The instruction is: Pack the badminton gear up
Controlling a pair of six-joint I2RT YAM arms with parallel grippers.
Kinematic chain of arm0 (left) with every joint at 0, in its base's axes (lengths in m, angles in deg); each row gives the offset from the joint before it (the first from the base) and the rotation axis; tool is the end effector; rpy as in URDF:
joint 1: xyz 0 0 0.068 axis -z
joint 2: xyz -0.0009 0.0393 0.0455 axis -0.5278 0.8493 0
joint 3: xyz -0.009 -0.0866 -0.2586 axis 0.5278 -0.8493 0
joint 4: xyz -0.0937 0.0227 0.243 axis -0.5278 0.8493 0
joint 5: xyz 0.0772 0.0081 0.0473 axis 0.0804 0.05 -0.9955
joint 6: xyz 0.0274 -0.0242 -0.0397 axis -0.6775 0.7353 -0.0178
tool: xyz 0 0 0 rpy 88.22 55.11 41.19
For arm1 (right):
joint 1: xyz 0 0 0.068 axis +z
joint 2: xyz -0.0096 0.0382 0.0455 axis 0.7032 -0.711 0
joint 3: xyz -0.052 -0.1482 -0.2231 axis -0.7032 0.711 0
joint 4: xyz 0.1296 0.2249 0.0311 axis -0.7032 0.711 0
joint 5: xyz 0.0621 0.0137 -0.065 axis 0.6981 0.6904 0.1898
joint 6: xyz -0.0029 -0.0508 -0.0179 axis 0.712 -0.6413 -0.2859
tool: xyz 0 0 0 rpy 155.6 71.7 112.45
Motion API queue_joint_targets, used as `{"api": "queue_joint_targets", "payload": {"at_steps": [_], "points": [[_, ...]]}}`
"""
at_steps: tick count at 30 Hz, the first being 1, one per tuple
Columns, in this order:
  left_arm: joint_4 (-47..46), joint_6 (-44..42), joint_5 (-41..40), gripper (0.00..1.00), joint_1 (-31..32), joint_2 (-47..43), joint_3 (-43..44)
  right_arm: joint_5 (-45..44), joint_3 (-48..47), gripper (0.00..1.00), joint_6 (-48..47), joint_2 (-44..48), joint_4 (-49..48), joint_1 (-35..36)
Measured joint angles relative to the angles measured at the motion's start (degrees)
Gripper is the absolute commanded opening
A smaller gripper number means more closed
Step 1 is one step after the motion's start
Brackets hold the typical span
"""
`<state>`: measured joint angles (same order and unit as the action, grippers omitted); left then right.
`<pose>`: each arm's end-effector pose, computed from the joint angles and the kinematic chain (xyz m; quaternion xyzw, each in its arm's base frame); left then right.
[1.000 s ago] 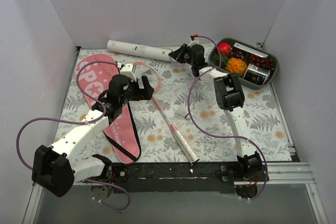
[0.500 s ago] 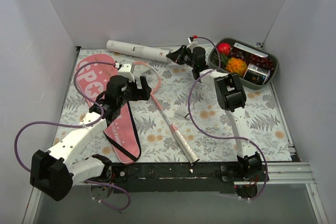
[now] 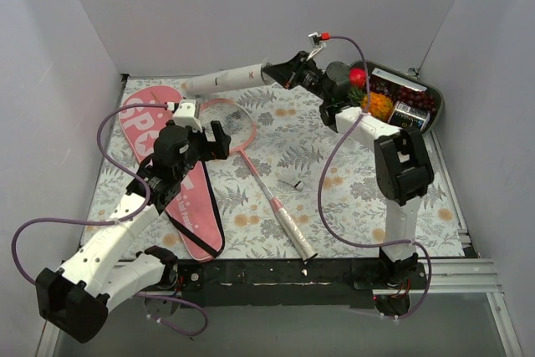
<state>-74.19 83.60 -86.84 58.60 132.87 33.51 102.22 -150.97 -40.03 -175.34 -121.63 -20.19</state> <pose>0.1989 -0.0950 0.3188 -0.2301 0.7838 -0.3304 0.4728 0.4327 0.2162 0.3052 -0.0927 0.5958 0.5745 0.5535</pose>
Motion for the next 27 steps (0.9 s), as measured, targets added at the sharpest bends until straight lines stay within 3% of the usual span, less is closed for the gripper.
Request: {"api": "queue_joint_targets", "payload": {"at_steps": [10,21,27], "points": [[1.1,-3.2,-0.4,0.91,0.0,-1.7,0.0,-0.2,14.5,0.01,-5.1,20.2,-0.3,1.3],[-0.1,-7.9,2.1,0.91,0.0,-2.4,0.9,-2.8,30.2,0.01,-12.7,31.6,8.8,1.7],[-0.4,-9.2,2.5,0.91,0.0,-2.5,2.4,-8.3,33.9,0.01,-18.2,34.6,16.0,1.7]]}}
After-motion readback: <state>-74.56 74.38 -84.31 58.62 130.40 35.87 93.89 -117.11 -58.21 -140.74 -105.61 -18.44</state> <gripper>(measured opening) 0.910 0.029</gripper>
